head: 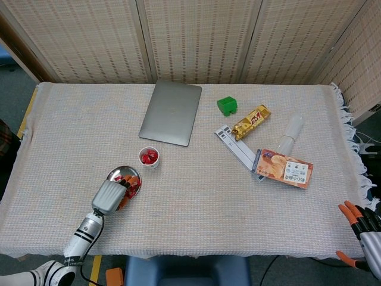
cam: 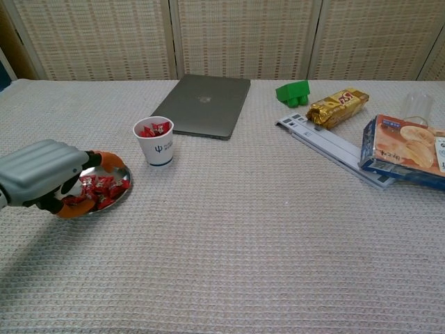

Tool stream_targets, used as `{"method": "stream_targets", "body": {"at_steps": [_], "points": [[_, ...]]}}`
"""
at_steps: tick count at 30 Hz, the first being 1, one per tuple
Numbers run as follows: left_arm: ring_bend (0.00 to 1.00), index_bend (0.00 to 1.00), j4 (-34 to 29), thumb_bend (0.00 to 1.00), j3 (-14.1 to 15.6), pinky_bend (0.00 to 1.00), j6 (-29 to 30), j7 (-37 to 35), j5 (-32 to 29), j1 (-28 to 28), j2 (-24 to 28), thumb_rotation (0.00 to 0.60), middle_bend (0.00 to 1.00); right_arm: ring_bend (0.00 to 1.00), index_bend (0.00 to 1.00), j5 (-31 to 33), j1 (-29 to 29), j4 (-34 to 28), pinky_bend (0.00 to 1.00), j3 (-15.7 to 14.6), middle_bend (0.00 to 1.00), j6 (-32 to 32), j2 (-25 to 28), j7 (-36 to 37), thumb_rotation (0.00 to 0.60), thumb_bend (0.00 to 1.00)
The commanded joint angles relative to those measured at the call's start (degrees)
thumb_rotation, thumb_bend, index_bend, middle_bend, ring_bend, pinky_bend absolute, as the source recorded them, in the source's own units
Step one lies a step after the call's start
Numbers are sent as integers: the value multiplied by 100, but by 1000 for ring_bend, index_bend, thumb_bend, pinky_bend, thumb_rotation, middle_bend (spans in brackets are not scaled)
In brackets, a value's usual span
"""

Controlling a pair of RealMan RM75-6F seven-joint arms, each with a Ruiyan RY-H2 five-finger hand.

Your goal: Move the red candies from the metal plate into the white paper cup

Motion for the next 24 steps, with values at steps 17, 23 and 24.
{"method": "stream_targets", "body": {"at_steps": [17, 23, 24], "points": [[659, 448, 560, 389, -106, 1000, -270, 111, -26, -63, -322, 600, 461, 0, 0, 74, 10, -14, 0, 24, 0, -32, -5, -36, 600, 62], [684, 554, 669, 400, -124, 1000, -264, 29, 24, -58, -377, 600, 572, 0, 0, 89, 15, -22, 0, 28, 0, -47, -5, -49, 600, 62], [687, 567, 684, 403, -132, 1000, -248, 12, 38, -55, -383, 600, 585, 0, 0, 91, 17, -24, 0, 28, 0, -51, -5, -50, 600, 62]]}}
